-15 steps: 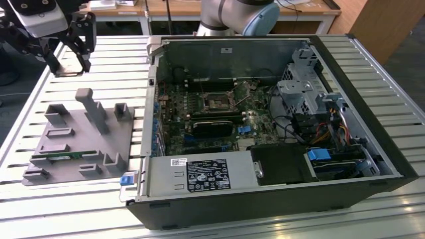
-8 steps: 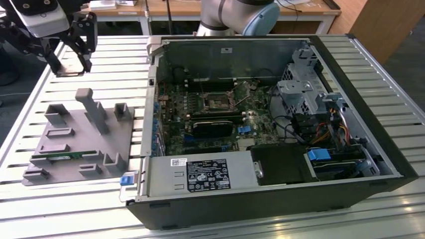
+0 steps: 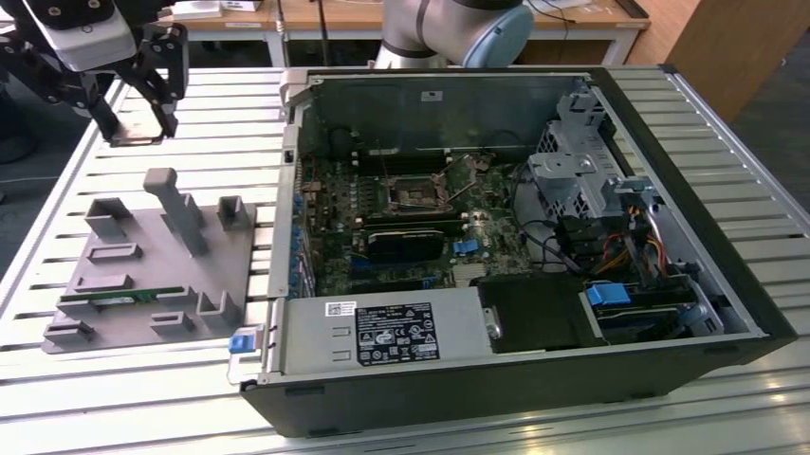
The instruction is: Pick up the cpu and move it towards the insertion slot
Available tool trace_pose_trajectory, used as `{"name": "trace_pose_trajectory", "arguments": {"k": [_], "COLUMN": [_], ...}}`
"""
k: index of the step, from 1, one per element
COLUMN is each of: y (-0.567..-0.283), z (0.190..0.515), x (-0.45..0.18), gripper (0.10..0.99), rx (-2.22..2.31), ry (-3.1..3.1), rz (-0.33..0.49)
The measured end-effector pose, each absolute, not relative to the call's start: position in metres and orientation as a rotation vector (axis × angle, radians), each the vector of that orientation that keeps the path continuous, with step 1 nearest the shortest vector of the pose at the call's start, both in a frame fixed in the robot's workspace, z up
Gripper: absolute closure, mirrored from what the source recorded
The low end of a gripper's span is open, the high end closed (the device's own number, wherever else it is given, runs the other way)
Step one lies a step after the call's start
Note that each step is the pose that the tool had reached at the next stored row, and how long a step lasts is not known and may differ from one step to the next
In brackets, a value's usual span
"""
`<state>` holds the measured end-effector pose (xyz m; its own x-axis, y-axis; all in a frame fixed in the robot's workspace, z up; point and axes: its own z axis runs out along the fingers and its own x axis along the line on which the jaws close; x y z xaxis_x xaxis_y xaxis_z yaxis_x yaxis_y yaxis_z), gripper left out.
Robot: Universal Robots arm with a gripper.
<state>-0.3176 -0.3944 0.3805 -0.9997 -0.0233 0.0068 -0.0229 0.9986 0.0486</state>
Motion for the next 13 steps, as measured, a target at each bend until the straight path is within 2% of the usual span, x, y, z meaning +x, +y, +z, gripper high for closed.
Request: {"name": "trace_pose_trajectory", "arguments": {"k": [13], "y": [-0.3944], "z": [0.3805], "x": [-0.3104], "gripper": [0.541], "rx": [0.036], "ry": [-3.133], "rz": [-0.076]}}
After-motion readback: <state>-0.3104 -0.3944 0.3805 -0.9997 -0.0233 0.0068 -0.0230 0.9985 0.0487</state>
